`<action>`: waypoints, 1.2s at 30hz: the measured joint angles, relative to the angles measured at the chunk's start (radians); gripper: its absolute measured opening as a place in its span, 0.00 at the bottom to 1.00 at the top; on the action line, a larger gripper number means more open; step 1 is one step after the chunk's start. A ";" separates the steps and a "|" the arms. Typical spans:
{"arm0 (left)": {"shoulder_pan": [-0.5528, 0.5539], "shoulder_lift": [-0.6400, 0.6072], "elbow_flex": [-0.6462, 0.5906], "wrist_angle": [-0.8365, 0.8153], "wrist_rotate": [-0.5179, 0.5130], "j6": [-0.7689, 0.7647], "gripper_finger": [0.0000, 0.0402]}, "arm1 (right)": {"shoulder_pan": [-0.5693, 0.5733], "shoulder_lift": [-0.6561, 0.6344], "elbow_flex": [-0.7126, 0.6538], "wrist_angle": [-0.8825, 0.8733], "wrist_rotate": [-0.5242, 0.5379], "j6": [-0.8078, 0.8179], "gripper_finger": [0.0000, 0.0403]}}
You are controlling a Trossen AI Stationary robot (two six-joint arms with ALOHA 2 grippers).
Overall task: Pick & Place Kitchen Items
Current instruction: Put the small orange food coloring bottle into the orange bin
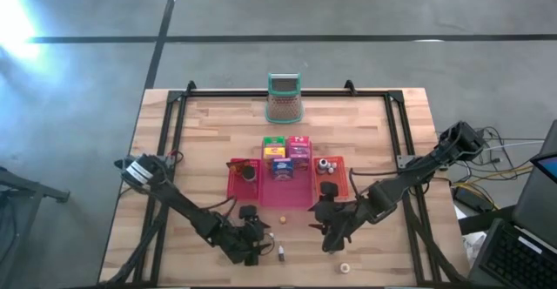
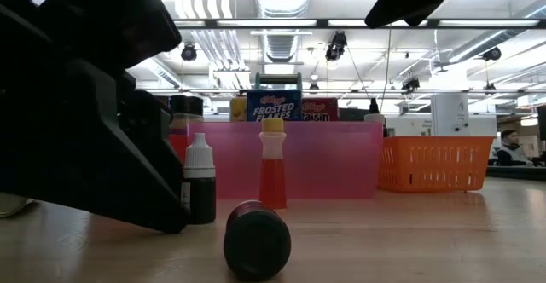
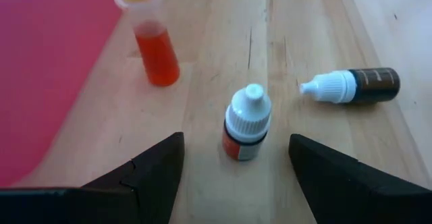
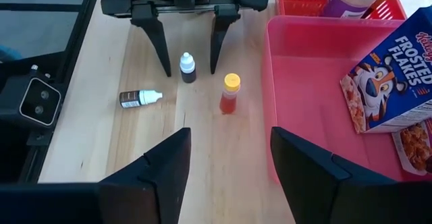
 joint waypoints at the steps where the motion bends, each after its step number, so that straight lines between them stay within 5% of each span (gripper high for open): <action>1: 0.000 0.003 0.000 0.008 -0.001 0.003 0.69 | 0.000 0.000 0.000 0.000 0.000 0.000 0.48; 9: 0.000 0.004 -0.001 0.020 0.007 0.018 0.66 | 0.000 0.000 -0.001 0.000 0.000 -0.001 0.44; 36: 0.009 -0.001 -0.003 0.019 0.016 0.059 0.27 | 0.000 0.000 -0.002 0.000 0.000 -0.007 0.48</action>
